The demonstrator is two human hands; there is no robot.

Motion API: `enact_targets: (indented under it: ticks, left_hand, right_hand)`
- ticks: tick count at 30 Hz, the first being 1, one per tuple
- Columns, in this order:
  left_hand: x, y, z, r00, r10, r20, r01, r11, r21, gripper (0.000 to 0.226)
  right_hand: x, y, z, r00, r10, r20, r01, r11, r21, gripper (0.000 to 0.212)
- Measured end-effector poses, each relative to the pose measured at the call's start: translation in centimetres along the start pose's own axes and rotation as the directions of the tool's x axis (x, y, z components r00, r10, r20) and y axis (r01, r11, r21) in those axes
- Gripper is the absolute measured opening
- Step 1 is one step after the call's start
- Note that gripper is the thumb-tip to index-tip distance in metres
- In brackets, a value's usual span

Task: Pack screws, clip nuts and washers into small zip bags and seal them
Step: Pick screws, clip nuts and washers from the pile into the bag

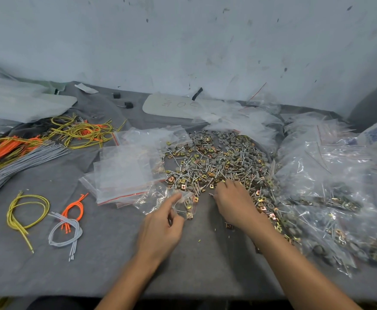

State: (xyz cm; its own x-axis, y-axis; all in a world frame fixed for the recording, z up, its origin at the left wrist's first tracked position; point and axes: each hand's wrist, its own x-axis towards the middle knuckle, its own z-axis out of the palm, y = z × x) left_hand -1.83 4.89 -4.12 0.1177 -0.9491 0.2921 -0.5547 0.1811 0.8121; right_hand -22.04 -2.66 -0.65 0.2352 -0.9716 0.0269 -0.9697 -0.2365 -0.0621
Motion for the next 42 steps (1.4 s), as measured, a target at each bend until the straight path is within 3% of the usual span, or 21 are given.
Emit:
enact_targets:
  ticks: [2, 5, 8, 23, 30, 35, 42]
  left_hand:
    - [0.0, -0.1, 0.0, 1.000, 0.002, -0.006, -0.002, 1.000, -0.001, 0.050]
    - [0.0, -0.2, 0.0, 1.000, 0.013, -0.006, -0.013, 1.000, 0.010, 0.050]
    - [0.0, -0.2, 0.0, 1.000, 0.015, -0.005, -0.015, 1.000, 0.023, 0.050]
    - [0.1, -0.1, 0.0, 1.000, -0.014, 0.010, 0.015, 1.000, -0.013, 0.055]
    - [0.1, 0.4, -0.3, 1.000, -0.016, 0.020, 0.016, 1.000, 0.000, 0.053]
    - [0.0, 0.4, -0.4, 0.999, -0.028, 0.031, 0.028, 1.000, -0.012, 0.055]
    - [0.1, 0.3, -0.2, 1.000, -0.008, 0.002, 0.008, 1.000, -0.008, 0.051]
  right_hand:
    - [-1.0, -0.4, -0.4, 0.999, -0.012, -0.040, 0.014, 0.998, 0.062, 0.019]
    - [-3.1, -1.5, -1.0, 0.999, -0.022, -0.035, 0.032, 0.942, 0.334, 0.012]
    - [-4.8, -3.0, -1.0, 0.992, -0.121, -0.042, 0.127, 0.883, 0.451, 0.009]
    - [-5.0, -6.6, -0.2, 0.975, -0.095, -0.200, 0.171, 0.899, 0.404, 0.009]
    - [-4.2, -7.2, 0.6, 0.963, -0.080, -0.259, 0.154, 0.948, 0.279, 0.013]
    - [-4.2, -7.5, 1.4, 0.955, -0.107, -0.277, 0.197, 0.927, 0.320, 0.020]
    - [-5.9, -4.9, 1.7, 0.950, -0.036, -0.310, 0.165, 0.901, 0.402, 0.004]
